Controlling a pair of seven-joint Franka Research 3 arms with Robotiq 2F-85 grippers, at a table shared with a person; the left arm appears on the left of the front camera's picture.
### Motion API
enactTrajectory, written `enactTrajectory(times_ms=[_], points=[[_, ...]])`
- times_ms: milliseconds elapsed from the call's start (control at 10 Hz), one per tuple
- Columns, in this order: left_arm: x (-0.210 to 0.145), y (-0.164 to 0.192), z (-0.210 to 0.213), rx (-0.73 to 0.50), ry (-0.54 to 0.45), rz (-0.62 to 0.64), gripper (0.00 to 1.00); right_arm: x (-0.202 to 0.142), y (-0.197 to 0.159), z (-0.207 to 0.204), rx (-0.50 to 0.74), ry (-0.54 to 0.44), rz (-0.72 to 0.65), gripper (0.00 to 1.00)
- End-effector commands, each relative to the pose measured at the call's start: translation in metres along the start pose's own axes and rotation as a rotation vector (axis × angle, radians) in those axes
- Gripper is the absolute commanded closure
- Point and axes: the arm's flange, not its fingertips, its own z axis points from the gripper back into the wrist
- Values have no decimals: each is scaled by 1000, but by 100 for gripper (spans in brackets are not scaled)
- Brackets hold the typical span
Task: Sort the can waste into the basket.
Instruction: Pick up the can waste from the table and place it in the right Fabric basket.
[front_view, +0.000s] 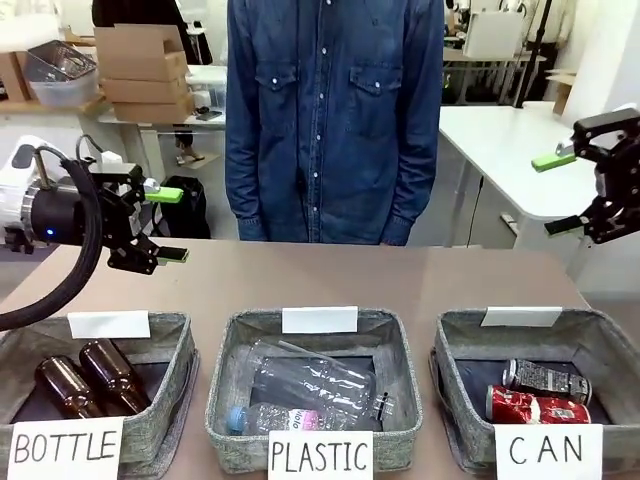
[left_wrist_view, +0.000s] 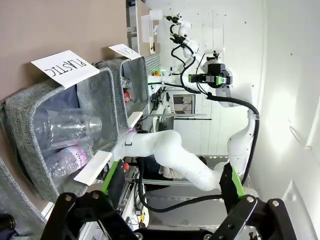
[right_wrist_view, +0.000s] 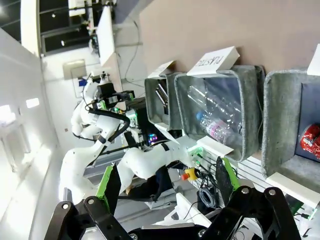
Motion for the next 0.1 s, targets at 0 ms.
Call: enactTrajectory(times_ms=[0], points=[[-2, -1, 3, -3, 12, -8, 0, 0, 2, -2, 3, 2, 10, 0]])
